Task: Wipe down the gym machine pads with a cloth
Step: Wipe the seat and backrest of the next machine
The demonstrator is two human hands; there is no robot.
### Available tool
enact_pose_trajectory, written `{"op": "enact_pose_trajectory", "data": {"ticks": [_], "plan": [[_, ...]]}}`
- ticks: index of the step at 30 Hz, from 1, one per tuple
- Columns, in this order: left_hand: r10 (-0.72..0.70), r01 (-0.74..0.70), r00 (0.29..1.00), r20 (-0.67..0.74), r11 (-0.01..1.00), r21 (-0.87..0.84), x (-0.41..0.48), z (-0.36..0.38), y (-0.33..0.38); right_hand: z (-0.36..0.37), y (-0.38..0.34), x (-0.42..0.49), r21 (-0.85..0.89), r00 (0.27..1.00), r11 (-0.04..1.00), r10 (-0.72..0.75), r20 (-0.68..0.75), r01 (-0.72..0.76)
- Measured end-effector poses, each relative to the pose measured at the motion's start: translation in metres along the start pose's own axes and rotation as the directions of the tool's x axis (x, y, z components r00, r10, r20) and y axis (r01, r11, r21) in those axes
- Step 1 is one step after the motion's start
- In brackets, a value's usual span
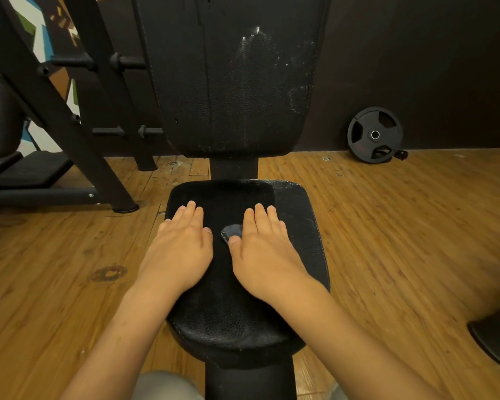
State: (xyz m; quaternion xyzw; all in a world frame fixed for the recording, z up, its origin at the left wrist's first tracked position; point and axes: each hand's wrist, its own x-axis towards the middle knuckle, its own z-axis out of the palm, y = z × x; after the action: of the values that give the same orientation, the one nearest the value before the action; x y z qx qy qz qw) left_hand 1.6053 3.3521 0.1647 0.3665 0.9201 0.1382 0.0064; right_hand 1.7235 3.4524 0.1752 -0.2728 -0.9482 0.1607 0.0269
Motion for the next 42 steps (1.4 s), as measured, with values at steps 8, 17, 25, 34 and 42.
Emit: {"op": "enact_pose_trajectory", "data": {"ticks": [8, 17, 25, 34, 42], "plan": [[0.006, -0.006, 1.0, 0.011, 1.0, -0.004, -0.001, -0.001, 0.0, -0.009, -0.002, 0.031, -0.021, 0.998, 0.999, 0.049, -0.031, -0.049], [0.003, -0.003, 1.0, 0.001, 1.0, -0.003, -0.001, -0.001, -0.001, -0.007, 0.001, 0.009, -0.068, 1.0, 0.998, 0.016, 0.012, -0.015], [0.001, -0.001, 1.0, 0.004, 1.0, -0.005, -0.001, -0.001, 0.0, -0.006, 0.003, -0.008, -0.032, 1.0, 0.999, -0.011, 0.02, 0.012], [-0.003, 0.003, 1.0, 0.009, 1.0, -0.004, -0.001, -0.002, 0.0, -0.015, 0.004, 0.013, -0.068, 0.998, 0.998, 0.003, 0.066, 0.002], [0.002, -0.002, 1.0, -0.003, 1.0, -0.011, -0.001, 0.0, -0.002, -0.006, -0.005, -0.034, -0.076, 0.998, 0.997, -0.013, 0.063, 0.017]]}}
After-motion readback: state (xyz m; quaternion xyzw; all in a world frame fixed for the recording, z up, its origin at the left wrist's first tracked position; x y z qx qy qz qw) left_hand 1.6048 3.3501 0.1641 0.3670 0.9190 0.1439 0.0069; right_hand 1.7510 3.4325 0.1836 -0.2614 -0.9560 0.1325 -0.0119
